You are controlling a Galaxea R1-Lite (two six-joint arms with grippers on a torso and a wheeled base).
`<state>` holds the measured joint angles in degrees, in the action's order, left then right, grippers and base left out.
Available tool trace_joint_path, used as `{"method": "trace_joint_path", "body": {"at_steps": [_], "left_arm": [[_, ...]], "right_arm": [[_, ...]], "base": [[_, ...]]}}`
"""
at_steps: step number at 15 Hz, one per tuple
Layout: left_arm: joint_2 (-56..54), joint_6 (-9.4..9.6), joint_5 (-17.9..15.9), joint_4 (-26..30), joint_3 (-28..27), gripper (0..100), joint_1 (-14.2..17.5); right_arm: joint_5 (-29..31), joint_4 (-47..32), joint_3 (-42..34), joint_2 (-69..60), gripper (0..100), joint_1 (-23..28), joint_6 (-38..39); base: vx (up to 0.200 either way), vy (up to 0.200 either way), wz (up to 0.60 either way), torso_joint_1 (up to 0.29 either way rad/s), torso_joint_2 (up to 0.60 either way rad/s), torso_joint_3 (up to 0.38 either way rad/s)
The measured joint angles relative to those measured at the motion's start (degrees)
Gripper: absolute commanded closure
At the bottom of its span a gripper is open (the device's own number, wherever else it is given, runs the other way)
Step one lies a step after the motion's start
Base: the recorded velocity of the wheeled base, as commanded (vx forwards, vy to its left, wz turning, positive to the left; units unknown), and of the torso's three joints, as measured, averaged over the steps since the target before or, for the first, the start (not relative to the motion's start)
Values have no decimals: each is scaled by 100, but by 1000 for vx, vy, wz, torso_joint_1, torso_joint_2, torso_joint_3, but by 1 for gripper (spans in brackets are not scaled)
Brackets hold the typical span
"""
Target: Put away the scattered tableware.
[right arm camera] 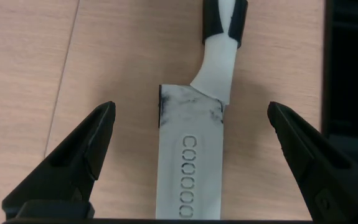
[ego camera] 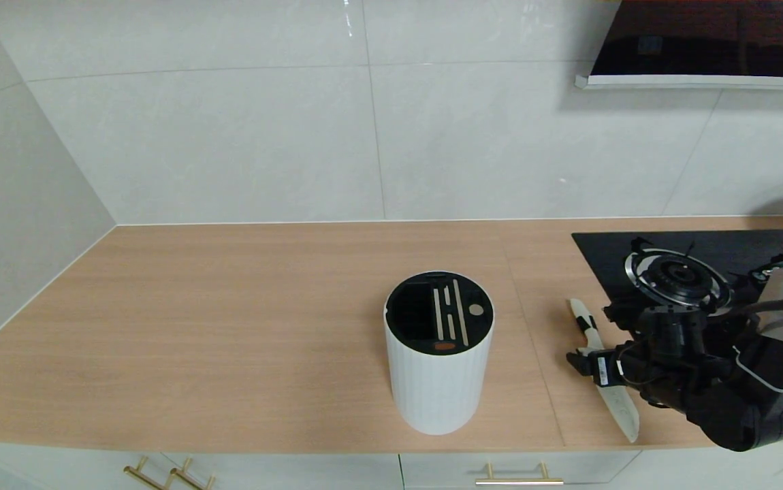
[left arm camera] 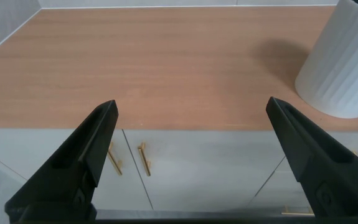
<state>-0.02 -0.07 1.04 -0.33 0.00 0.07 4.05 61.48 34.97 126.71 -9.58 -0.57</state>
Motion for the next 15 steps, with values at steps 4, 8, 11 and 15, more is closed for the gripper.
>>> {"method": "trace_joint_path", "body": {"at_steps": [4, 8, 11, 15], "left_arm": [[0, 0, 0, 1, 0, 0, -2], [0, 0, 0, 1, 0, 0, 0], [0, 0, 0, 0, 0, 0, -2], [0, 0, 0, 0, 0, 0, 0]], "right_arm": [[7, 2, 110, 184, 0, 5, 78], [7, 5, 140, 249, 0, 22, 104], [9, 16, 143, 289, 100, 46, 104], [7, 46, 144, 372, 100, 55, 93]], "base": [[0, 0, 0, 0, 0, 0], [0, 0, 0, 0, 0, 0], [0, 0, 0, 0, 0, 0], [0, 0, 0, 0, 0, 0]]}}
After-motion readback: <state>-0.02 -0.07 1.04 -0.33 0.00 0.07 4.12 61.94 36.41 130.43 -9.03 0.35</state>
